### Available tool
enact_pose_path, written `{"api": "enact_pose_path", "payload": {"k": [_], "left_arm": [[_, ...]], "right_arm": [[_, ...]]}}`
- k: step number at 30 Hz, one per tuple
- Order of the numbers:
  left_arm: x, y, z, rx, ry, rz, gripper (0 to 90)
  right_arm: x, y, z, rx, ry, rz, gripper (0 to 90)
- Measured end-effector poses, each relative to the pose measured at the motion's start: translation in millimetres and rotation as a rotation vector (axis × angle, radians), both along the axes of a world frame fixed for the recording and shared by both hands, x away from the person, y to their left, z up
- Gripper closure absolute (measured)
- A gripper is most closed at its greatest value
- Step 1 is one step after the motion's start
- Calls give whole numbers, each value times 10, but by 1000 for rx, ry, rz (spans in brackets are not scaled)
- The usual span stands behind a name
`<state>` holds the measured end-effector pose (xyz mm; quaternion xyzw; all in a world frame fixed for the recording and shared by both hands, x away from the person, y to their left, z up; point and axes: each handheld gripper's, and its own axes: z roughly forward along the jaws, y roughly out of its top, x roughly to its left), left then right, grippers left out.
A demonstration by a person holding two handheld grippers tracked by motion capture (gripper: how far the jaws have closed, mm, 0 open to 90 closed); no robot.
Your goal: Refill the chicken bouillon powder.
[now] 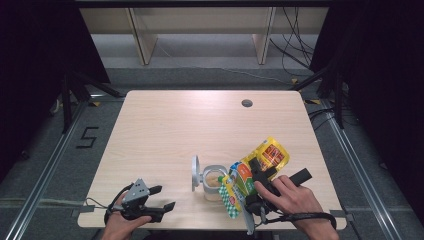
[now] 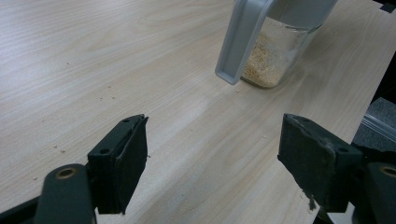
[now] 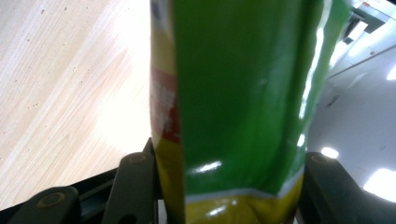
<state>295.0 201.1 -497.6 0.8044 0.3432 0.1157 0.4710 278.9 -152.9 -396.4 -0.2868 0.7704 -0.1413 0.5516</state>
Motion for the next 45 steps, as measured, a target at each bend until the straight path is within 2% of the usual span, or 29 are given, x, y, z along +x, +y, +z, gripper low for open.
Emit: {"api": "enact_pose_path", "payload": {"k": [3, 7, 9, 10, 13, 16, 17, 18, 19, 20, 21, 23, 24, 25, 26, 29, 30, 31, 32, 34, 35, 37, 38, 39, 40, 41, 42, 44, 45], "left_arm": [[-9, -12, -10, -19, 19, 20, 233], [-4, -6, -6, -8, -3, 1, 233], [-4, 0, 0, 4, 3, 6, 233], [-9, -10, -10, -17, 20, 17, 234], [-9, -16, -17, -25, 14, 14, 233], [-3, -3, -11, -10, -2, 1, 234], [-7, 2, -2, 2, 2, 7, 234], [-15, -16, -13, -29, 20, 24, 234], [-4, 9, -7, 9, 13, 15, 234], [-4, 9, -7, 9, 13, 15, 235], [-9, -8, -13, -12, 4, 10, 235], [-6, -5, -9, -7, 0, 2, 235], [-4, -3, -10, -9, -2, 1, 234], [-5, 1, -6, -4, 2, 3, 235], [-22, -16, -8, -23, 20, 31, 235], [-7, 6, -8, 2, 13, 16, 234], [-17, -8, -7, -10, 15, 21, 235], [-6, -2, -10, -6, -2, 3, 235], [-17, -14, -13, -20, 14, 19, 235], [-5, 3, -3, 2, 1, 5, 235], [-13, -8, -13, -18, 19, 24, 235], [-8, 8, -8, 2, 10, 14, 235], [-18, -12, -11, -28, 17, 19, 235], [-18, -12, -11, -28, 17, 19, 235], [-18, -16, -20, -38, 9, 20, 235], [-18, -16, -20, -38, 9, 20, 235], [-19, -13, -12, -29, 23, 24, 235], [-9, 8, -3, 6, 6, 15, 235], [-15, -9, -10, -18, 11, 20, 235]], "right_arm": [[-4, -15, -2, 16, -13, -7, 567], [-2, -13, 6, 17, -1, -4, 567], [-2, -11, 4, 18, -2, -5, 567], [-2, -11, 4, 18, -2, -5, 567], [0, -13, 5, 8, -12, 3, 567], [10, -14, -6, 9, -8, 1, 567], [6, -26, -16, 28, -8, -11, 567], [16, -15, -10, 21, -4, 4, 567], [18, -11, -7, 13, -5, 7, 567], [18, -11, -7, 13, -5, 7, 567], [15, -21, -4, 12, -7, 0, 567], [15, -22, -2, 10, -10, -2, 567], [0, -38, -15, 31, -10, -34, 567], [17, -23, 1, 11, -11, 0, 567], [19, -22, 4, 9, -11, 1, 568], [18, -23, 8, 8, -11, 1, 567], [12, -38, -6, 35, -10, -13, 567], [18, -26, 4, 16, -9, 4, 568], [19, -25, 5, 12, -9, 4, 567], [19, -30, 0, 20, -1, -5, 567], [20, -28, 2, 19, 2, -7, 567], [18, -30, 0, 24, -7, -2, 567], [9, -42, -9, 36, -9, -20, 567], [9, -42, -9, 36, -9, -20, 567], [20, -12, 14, -4, -2, 3, 567], [20, -12, 14, -4, -2, 3, 567], [19, -15, 12, 1, -9, 8, 568], [18, -24, 6, 16, 2, -5, 568], [19, -22, 9, 10, 3, -3, 567]]}}
